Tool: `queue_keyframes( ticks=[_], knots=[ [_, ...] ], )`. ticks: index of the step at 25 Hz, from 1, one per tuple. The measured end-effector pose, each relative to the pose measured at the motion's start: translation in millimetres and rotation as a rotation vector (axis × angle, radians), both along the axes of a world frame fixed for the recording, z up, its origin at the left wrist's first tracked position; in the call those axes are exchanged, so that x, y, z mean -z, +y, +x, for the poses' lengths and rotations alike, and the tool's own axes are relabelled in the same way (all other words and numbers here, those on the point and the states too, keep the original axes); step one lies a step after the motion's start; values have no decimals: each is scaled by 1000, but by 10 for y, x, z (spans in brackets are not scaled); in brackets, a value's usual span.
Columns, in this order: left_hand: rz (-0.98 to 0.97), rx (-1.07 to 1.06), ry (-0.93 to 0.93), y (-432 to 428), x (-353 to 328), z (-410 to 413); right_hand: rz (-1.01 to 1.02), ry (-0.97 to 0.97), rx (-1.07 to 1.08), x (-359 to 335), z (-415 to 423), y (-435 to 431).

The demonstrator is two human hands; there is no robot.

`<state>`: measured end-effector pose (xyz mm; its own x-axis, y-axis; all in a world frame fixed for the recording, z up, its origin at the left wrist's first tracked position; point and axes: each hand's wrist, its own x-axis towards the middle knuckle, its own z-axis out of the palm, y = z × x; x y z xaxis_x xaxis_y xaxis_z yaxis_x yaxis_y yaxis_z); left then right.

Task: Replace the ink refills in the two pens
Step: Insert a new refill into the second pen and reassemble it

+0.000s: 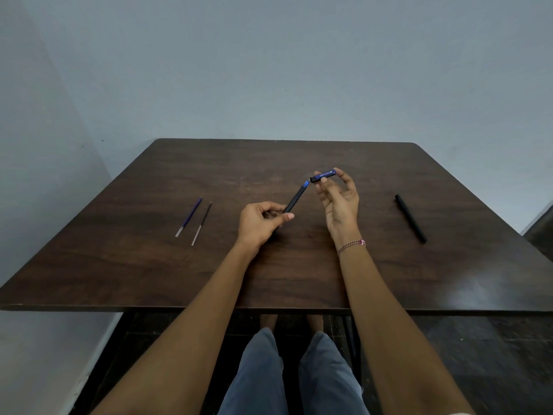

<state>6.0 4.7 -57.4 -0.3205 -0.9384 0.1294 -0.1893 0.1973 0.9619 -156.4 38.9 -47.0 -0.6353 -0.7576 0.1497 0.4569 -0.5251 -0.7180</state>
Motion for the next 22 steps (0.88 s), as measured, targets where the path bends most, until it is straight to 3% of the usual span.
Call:
queue_keyframes(
  ticks=[5, 22],
  knots=[
    [-6, 17, -20, -8, 9, 2, 15, 9, -18, -16, 6, 11],
    [-73, 4, -86, -37, 30, -9, 159, 365, -49, 23, 80, -3]
  ],
)
